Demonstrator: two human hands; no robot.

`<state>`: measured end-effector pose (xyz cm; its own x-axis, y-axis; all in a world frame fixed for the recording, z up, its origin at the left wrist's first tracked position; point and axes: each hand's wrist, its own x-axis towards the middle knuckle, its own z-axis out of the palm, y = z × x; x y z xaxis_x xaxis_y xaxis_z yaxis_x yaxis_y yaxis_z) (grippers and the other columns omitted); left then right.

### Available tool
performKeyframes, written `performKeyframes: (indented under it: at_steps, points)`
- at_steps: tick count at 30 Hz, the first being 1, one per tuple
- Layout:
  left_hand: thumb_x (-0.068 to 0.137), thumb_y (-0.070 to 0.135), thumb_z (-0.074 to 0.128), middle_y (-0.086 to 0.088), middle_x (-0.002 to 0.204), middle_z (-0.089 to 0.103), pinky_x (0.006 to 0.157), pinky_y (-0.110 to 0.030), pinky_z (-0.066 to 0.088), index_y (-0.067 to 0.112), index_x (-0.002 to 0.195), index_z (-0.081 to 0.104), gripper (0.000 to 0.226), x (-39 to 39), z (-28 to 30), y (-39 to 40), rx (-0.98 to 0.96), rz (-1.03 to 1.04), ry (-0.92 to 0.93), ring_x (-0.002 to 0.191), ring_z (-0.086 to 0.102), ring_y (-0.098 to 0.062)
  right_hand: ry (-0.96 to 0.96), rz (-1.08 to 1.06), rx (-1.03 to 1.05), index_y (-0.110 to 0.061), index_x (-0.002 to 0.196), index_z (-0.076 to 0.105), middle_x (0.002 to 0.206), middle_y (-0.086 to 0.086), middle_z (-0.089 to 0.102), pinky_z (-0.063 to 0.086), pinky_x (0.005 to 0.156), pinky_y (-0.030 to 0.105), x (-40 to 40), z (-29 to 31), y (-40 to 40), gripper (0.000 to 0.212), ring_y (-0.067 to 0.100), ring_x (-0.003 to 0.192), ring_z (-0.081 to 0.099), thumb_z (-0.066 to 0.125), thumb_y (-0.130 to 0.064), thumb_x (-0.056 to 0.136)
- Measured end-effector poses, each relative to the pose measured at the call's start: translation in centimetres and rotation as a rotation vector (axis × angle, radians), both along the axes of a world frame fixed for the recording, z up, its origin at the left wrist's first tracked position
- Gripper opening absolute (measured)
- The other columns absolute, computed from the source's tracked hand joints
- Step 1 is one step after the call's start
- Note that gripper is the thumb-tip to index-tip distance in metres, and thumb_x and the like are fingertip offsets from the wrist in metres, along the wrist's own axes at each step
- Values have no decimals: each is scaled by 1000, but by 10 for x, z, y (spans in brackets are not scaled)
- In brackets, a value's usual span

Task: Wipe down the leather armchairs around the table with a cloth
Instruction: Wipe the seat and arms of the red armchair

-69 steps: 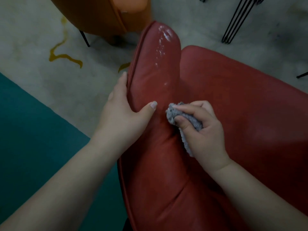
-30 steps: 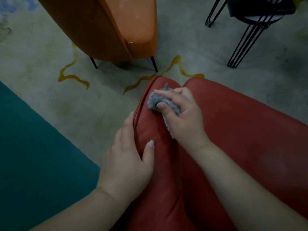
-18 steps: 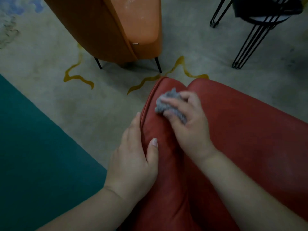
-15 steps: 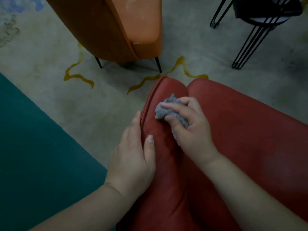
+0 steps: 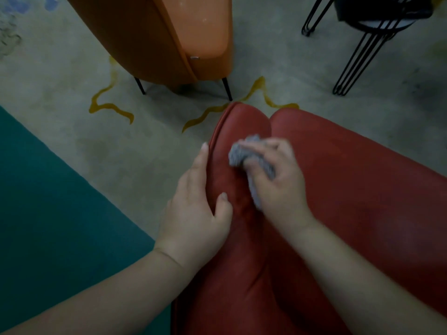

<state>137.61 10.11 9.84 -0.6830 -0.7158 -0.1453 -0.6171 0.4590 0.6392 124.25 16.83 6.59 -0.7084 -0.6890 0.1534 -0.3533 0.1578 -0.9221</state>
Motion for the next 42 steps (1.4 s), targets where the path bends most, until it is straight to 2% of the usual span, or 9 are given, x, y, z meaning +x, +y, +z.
performKeyframes:
  at_steps: [4, 9, 13, 18, 24, 29, 36, 39, 42]
  points:
    - [80, 39, 45, 8, 151, 34, 94, 5, 10, 35, 154, 12, 81, 1, -4, -1, -7, 9, 5, 117, 19, 19, -18, -169, 38, -13, 115, 67, 106, 2, 45, 32, 91, 3, -39, 1, -53, 28, 11, 102, 51, 60, -9, 88]
    - [82, 33, 43, 9, 152, 33, 93, 9, 8, 31, 154, 14, 78, 0, -5, -2, 4, -9, 30, 119, 18, 20, 97, -27, 5, -16, 113, 67, 107, 2, 48, 45, 95, 37, 9, -7, -5, 28, 22, 103, 53, 60, -14, 87]
    - [82, 28, 42, 17, 142, 31, 96, 8, 10, 27, 154, 17, 75, 1, -5, -2, 11, -7, 63, 121, 19, 19, 65, 51, 9, -19, 113, 68, 105, -1, 49, 43, 94, 25, 25, -8, 23, 29, 11, 101, 52, 57, -21, 86]
    - [83, 25, 39, 12, 149, 32, 99, 5, 11, 24, 155, 18, 74, 3, -5, -2, 1, -3, 64, 126, 20, 15, -45, -169, 57, -15, 113, 68, 104, -4, 43, 37, 98, 17, -23, 0, -39, 27, 16, 106, 51, 61, -12, 87]
    - [84, 18, 35, 17, 136, 33, 99, 4, 15, 19, 153, 23, 70, 4, -4, -3, 22, 16, 121, 124, 25, 11, 35, -6, 38, -15, 114, 67, 106, 5, 51, 45, 95, 40, 29, -5, 16, 30, 25, 103, 54, 62, -12, 85]
    - [83, 20, 32, 3, 147, 41, 93, 4, 17, 24, 154, 21, 72, 5, -6, -2, 28, 25, 93, 124, 34, 6, -33, 68, 111, -22, 116, 66, 108, -4, 51, 44, 97, 33, 67, -6, 65, 33, 18, 105, 53, 61, -17, 84]
    - [96, 24, 39, -2, 153, 36, 99, -22, 29, 26, 155, 16, 63, 3, -3, 0, -12, 34, 57, 133, 40, -18, -115, 40, 206, -25, 116, 67, 106, -8, 51, 40, 100, 29, 78, 12, 75, 31, 16, 108, 52, 63, -13, 87]
    - [100, 29, 40, -3, 156, 30, 107, -31, 30, 27, 155, 12, 62, 4, 7, -3, 77, 3, 21, 137, 36, -21, -122, 20, 275, -25, 110, 69, 99, -13, 50, 37, 96, 15, 78, 26, 77, 27, 6, 102, 54, 65, -12, 87]
    - [103, 36, 35, -3, 159, 24, 109, -26, 22, 27, 155, 10, 58, 24, 16, -22, 216, -148, -12, 142, 27, -16, -73, -70, 353, -28, 106, 71, 94, -13, 50, 37, 90, 11, 79, 40, 81, 24, 2, 93, 54, 67, -16, 85]
